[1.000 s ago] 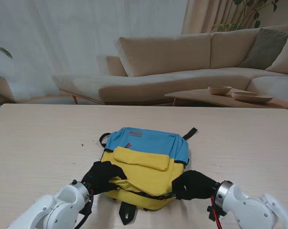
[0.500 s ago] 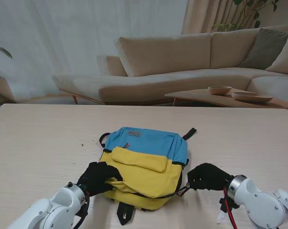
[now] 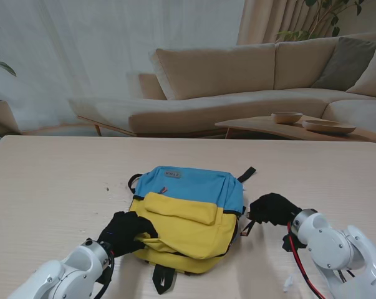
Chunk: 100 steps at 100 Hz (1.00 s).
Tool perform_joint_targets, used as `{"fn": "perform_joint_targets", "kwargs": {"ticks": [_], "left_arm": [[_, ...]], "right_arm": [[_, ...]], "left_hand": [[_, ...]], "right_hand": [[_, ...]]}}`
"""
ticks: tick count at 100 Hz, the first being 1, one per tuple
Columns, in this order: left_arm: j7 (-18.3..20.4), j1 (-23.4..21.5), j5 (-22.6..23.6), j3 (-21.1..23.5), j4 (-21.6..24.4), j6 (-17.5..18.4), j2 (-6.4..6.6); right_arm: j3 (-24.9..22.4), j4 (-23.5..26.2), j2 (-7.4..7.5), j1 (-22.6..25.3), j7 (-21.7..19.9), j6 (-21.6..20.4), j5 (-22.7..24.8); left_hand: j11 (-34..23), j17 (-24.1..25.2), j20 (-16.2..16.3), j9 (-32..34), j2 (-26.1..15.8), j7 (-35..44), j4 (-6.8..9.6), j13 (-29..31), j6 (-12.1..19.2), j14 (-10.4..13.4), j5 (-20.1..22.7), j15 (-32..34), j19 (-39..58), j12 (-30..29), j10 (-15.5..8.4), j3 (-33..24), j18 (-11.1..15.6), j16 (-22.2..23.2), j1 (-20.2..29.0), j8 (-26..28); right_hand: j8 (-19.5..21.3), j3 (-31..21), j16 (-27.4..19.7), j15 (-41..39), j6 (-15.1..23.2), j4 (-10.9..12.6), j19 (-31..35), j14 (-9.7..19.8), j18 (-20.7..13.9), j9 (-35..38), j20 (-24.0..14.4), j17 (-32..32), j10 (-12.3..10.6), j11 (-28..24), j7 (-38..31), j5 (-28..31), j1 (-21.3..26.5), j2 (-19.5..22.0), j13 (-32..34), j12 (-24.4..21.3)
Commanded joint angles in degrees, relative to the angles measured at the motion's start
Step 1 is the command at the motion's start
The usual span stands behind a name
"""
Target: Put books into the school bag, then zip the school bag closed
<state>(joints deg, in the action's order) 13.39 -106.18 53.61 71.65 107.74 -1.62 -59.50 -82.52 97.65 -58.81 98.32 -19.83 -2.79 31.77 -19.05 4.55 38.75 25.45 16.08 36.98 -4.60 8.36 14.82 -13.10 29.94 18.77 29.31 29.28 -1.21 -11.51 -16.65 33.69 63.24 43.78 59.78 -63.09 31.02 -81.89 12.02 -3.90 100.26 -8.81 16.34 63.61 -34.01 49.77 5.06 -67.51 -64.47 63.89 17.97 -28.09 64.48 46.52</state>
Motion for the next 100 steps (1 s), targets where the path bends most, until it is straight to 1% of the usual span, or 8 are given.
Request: {"fn": "perform_joint_targets", "kwargs": {"ticks": [1,21,29,34,62,83,93,100], "left_arm": [[2.3,-1.3,0.5,0.3,-0.3,-0.2,0.41],[3.5,-1.1,-1.2,0.9,0.7,1.1,0.5],[5.3,-1.1,-2.2,1.4,1.8,2.6,0.72],[6.7,-1.0,-2.5,1.6,2.7,3.6,0.92],[9.3,1.8,-6.1,-0.1,5.0,6.7,1.34],[11.6,9.5,-8.4,-7.3,0.5,4.2,1.82],[11.5,12.0,-10.5,-9.9,-1.8,2.5,1.79],[11.4,12.6,-10.9,-10.6,-2.6,1.9,1.78]], "right_arm": [[0.1,-0.1,-0.72,-1.2,-0.6,0.5,0.5],[0.7,-0.5,-0.63,-2.3,-1.1,1.4,0.5],[0.7,-0.5,-0.55,-2.2,-1.6,1.2,0.4],[0.6,-0.4,-0.52,-2.1,-1.7,1.1,0.3],[0.6,-0.6,-0.47,-2.1,-1.8,0.4,0.2],[0.8,-0.9,-0.52,-2.6,-1.6,0.3,0.1],[1.5,-1.6,-0.65,-3.7,-1.0,1.1,0.3],[2.3,-2.4,-0.79,-5.0,-0.5,2.1,0.4]], "left_hand": [[-4.3,0.7,-0.9,3.2,-3.5,14.4,0.88,0.5,-1.6,-0.2,8.7,0.5,1.6,2.0,4.4,-1.5,0.4,-0.1,4.5,8.6],[-3.6,0.7,-1.2,1.5,-0.2,9.6,1.16,0.2,-1.4,-0.1,4.2,0.2,0.9,1.6,4.3,-3.4,0.4,-0.3,3.0,0.9],[-2.3,0.7,-1.5,-1.8,3.4,2.1,-0.02,-0.5,-5.7,0.3,-4.0,-0.6,-0.5,0.8,3.7,-16.2,0.4,-0.7,-8.7,-5.2],[-1.3,0.8,-1.6,-3.4,2.2,-2.1,1.8,-0.8,-9.5,0.3,-8.4,-1.1,-1.1,0.3,4.0,-22.3,0.0,-1.0,-17.2,-8.8],[1.9,1.3,-2.0,-7.6,5.5,-9.8,1.36,-1.4,-11.2,0.2,-19.3,-4.2,-3.8,-2.0,3.8,-20.3,-0.5,-2.6,-25.0,-15.2],[0.9,0.6,-0.8,-4.3,1.1,-3.8,1.56,0.1,-3.4,-0.3,-10.4,-4.0,-3.7,-1.5,3.6,-22.1,-0.7,-1.7,-17.6,-12.9],[-1.6,0.6,-0.3,0.3,-0.4,7.3,0.13,0.9,-0.3,-0.2,3.6,-2.7,-2.2,0.0,3.5,-5.8,-0.4,-1.0,0.7,-5.2],[-2.7,0.6,-0.3,2.2,-2.0,13.4,0.5,1.8,-0.3,-0.9,7.6,-1.3,-1.6,0.6,3.6,-3.8,-0.3,-0.3,3.1,-0.5]], "right_hand": [[1.7,1.5,0.7,-2.7,-1.5,1.9,6.8,0.2,-1.0,2.5,0.7,1.4,-1.6,-1.9,-3.5,2.2,-2.5,0.4,3.3,1.1],[2.0,1.5,0.6,-2.8,-1.5,1.9,6.9,0.1,-1.0,2.5,0.8,1.5,-1.6,-1.8,-3.4,2.1,-2.6,0.5,3.2,1.2],[2.0,1.6,0.6,-2.8,-1.4,1.9,6.9,0.1,-1.0,2.5,0.8,1.5,-1.6,-1.8,-3.3,2.1,-2.5,0.4,3.2,1.3],[2.0,1.6,0.6,-2.8,-1.4,1.9,7.0,0.1,-1.0,2.5,0.8,1.5,-1.5,-1.8,-3.2,2.1,-2.6,0.4,3.2,1.3],[2.1,1.6,0.5,-2.8,-1.4,1.8,7.0,0.1,-1.0,2.4,0.9,1.5,-1.4,-1.6,-3.2,2.1,-2.4,0.5,3.2,1.4],[2.1,1.6,0.5,-2.8,-1.4,1.8,7.0,0.0,-1.0,2.4,1.0,1.5,-1.4,-1.6,-3.2,2.1,-2.4,0.4,3.2,1.4],[2.1,1.6,0.4,-2.7,-1.4,1.8,7.0,0.0,-1.0,2.4,1.0,1.5,-1.4,-1.6,-3.2,2.1,-2.4,0.5,3.2,1.4],[2.1,1.6,0.4,-2.8,-1.4,1.8,7.1,0.1,-1.1,2.4,1.0,1.6,-1.4,-1.6,-3.1,2.1,-2.4,0.4,3.3,1.4]]}}
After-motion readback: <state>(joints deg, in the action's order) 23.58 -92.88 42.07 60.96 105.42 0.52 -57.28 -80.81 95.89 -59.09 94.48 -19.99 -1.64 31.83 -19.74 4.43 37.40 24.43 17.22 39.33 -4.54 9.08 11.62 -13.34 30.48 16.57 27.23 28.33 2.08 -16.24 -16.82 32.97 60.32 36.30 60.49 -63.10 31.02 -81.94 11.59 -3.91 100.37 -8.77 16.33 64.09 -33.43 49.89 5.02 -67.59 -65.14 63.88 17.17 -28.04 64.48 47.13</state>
